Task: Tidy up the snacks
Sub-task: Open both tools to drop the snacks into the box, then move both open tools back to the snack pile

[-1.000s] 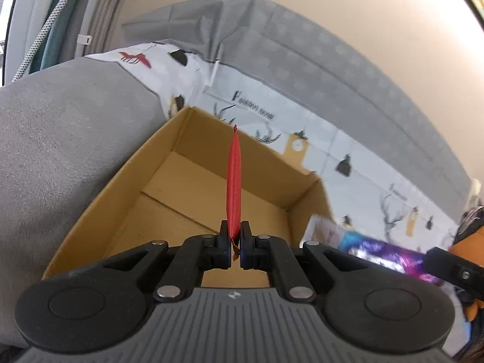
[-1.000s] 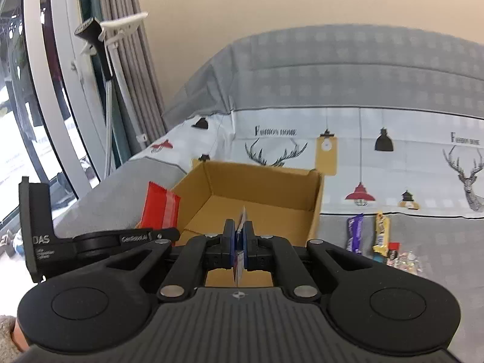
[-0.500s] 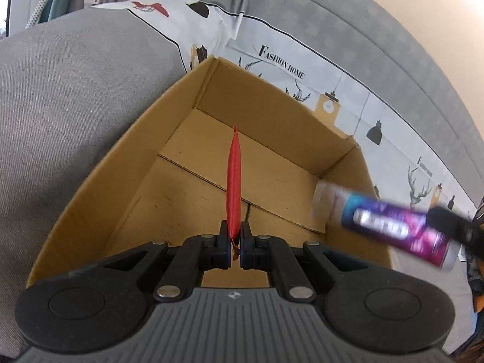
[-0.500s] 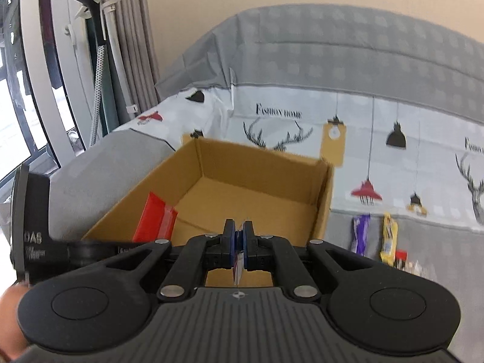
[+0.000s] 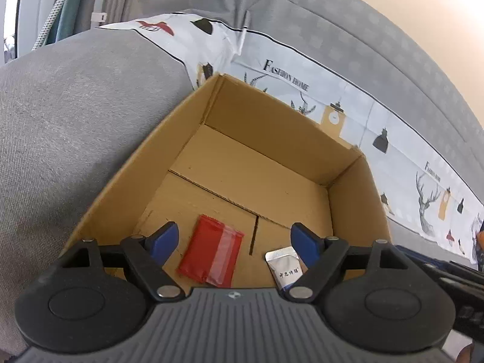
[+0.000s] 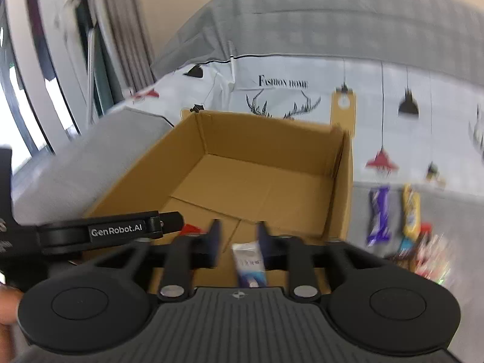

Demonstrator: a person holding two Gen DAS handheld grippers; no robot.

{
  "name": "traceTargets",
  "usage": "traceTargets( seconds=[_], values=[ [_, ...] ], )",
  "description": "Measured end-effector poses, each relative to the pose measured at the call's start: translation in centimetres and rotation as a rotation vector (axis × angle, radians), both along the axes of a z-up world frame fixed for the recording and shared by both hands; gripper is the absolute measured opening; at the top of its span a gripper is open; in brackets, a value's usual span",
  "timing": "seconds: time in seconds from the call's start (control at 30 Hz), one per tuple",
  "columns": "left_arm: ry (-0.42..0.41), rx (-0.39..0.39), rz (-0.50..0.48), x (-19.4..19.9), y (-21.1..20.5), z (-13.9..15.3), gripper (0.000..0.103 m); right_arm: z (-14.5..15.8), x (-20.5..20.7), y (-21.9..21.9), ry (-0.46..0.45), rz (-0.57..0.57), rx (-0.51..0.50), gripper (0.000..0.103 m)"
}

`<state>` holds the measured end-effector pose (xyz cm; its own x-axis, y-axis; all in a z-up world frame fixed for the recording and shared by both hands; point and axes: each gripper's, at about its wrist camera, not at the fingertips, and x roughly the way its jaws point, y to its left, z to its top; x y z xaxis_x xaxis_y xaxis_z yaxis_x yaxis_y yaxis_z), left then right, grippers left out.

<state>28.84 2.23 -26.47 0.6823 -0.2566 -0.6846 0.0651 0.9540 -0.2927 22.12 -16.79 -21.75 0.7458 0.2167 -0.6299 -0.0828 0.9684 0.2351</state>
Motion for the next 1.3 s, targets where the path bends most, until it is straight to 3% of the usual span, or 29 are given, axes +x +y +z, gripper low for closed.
traceTargets(
  seconds=[0.03,0.07,0.3,0.5,0.73,0.87,1.03,1.3],
  values=[
    [0.004,0.004,-0.007,-0.2,-0.2,0.0,0.085,-0.1,-0.5,-0.6,-0.004,-0.010,0.023,0.057],
    [0.006,0.006,-0.015,-0.4,-0.4,0.0,0.085,0.0,-1.0,-1.4,-0.010,-0.023,0.038,0.058],
    [-0.001,0.045,-0.080,-2.2,-3.5,0.1,0.086,-0.2,-6.3,-9.2,-0.045,-0.164,0.087,0.059],
    [-0.048,0.008,-0.134,-5.1,-7.6,2.3,0.086,-2.8,-11.3,-15.3,-0.025,-0.265,0.069,0.059],
    [-0.118,0.011,-0.275,-9.3,-15.0,4.3,0.086,-6.5,-15.2,-20.9,-0.020,-0.362,0.158,0.059],
    [-0.085,0.063,-0.371,-10.3,-20.0,2.4,0.086,-8.1,-15.9,-23.4,-0.016,-0.394,0.222,0.059],
    [-0.011,0.063,-0.420,-9.2,-24.3,-0.2,0.086,-9.8,-14.8,-26.2,-0.010,-0.392,0.290,0.059],
    [0.118,0.109,-0.434,-3.5,-29.4,-6.2,0.085,-12.2,-10.7,-29.2,0.050,-0.397,0.360,0.059]
  ],
)
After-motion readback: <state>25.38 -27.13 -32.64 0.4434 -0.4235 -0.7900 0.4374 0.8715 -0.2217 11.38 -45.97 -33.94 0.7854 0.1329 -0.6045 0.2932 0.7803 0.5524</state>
